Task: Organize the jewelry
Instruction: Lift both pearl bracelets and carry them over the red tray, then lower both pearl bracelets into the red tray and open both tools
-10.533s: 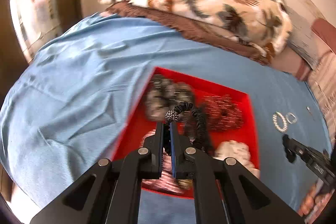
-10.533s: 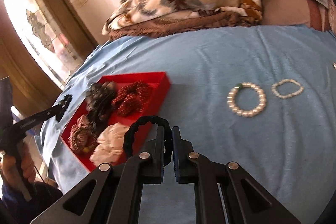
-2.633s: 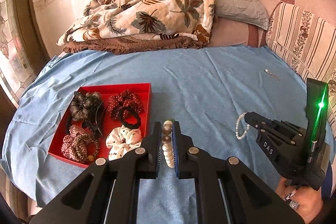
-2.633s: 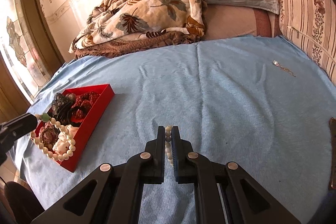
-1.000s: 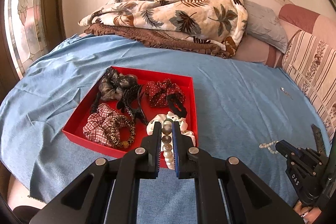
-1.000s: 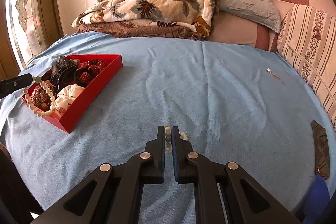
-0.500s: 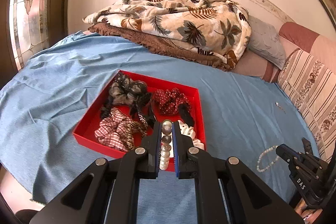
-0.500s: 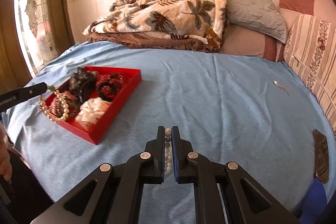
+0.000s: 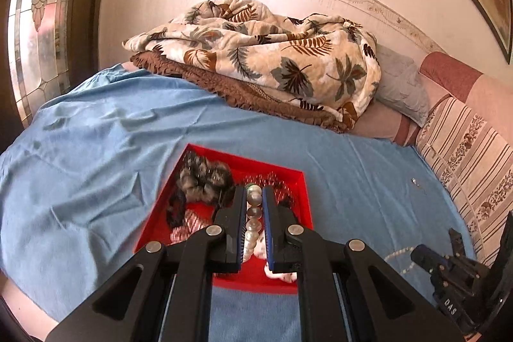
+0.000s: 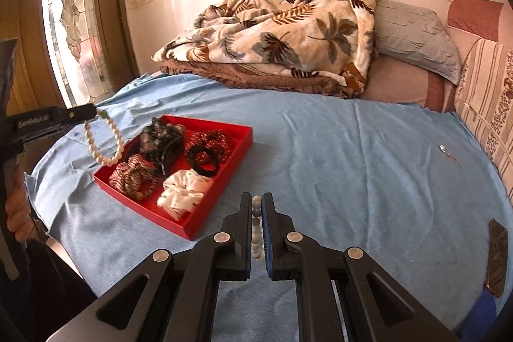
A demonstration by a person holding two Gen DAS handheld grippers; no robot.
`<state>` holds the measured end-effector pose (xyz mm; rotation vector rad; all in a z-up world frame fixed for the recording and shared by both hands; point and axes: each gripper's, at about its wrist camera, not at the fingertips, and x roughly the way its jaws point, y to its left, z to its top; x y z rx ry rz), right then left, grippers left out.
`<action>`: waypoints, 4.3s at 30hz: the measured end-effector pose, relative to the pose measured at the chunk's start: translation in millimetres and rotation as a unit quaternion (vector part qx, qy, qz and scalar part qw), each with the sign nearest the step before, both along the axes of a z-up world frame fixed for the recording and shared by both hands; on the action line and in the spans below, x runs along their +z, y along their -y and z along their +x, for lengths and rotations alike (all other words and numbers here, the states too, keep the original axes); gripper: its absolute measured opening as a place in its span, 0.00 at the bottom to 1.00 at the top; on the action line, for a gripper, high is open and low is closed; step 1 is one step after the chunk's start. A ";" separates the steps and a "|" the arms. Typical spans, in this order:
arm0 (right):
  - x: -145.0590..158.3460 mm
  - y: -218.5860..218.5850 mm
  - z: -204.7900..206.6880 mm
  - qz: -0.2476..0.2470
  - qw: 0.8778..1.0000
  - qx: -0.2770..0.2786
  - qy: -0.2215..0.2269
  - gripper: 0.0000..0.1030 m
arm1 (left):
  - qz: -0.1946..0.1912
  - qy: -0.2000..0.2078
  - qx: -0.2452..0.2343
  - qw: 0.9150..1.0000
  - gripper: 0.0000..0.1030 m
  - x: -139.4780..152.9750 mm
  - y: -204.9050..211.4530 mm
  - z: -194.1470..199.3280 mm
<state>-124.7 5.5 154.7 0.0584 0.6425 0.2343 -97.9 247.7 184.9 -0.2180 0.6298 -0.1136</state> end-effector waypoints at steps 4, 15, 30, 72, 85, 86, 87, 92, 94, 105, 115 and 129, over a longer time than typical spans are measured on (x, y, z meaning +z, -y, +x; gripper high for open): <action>5.4 -7.2 5.0 0.004 1.000 0.010 -0.002 0.07 | -0.019 -0.006 -0.006 1.000 0.09 3.8 -9.2 18.8; 13.4 -39.4 26.7 -0.003 0.999 0.044 -0.007 0.07 | -0.024 -0.018 -0.004 1.000 0.09 -9.0 -28.6 60.8; 8.3 -100.1 80.6 0.027 0.994 0.103 -0.038 0.07 | -0.019 -0.042 0.023 0.999 0.09 -36.3 -57.8 81.5; -13.2 -141.9 151.0 0.011 0.992 0.102 -0.069 0.07 | 0.045 -0.098 0.014 0.994 0.09 -76.7 -46.1 116.5; -32.3 -131.7 169.7 0.020 0.992 0.077 -0.099 0.07 | 0.065 -0.121 0.012 0.991 0.09 -90.7 -44.3 123.9; -34.3 -131.0 171.5 0.022 0.992 0.075 -0.103 0.07 | 0.066 -0.124 0.012 0.990 0.09 -92.3 -44.3 125.1; -36.7 -129.8 173.2 0.025 0.991 0.073 -0.107 0.07 | 0.067 -0.125 0.012 0.990 0.09 -93.3 -44.2 126.4; -43.0 -127.4 176.7 0.031 0.990 0.067 -0.117 0.07 | 0.075 -0.133 0.012 0.988 0.09 -97.5 -42.7 129.0; -44.4 -127.4 177.3 0.030 0.990 0.067 -0.119 0.07 | 0.078 -0.136 0.012 0.988 0.09 -99.3 -42.1 129.8; -35.6 -131.8 173.0 0.019 0.992 0.070 -0.098 0.07 | 0.047 -0.102 -0.004 0.994 0.09 -86.0 -41.9 122.8; -24.4 -132.6 171.4 0.016 0.994 0.071 -0.081 0.07 | -0.019 -0.081 -0.031 0.996 0.09 -73.0 -48.7 117.0; -48.9 -137.6 178.1 0.003 0.991 0.072 -0.115 0.07 | 0.042 -0.159 0.021 0.986 0.09 -105.8 -57.8 130.3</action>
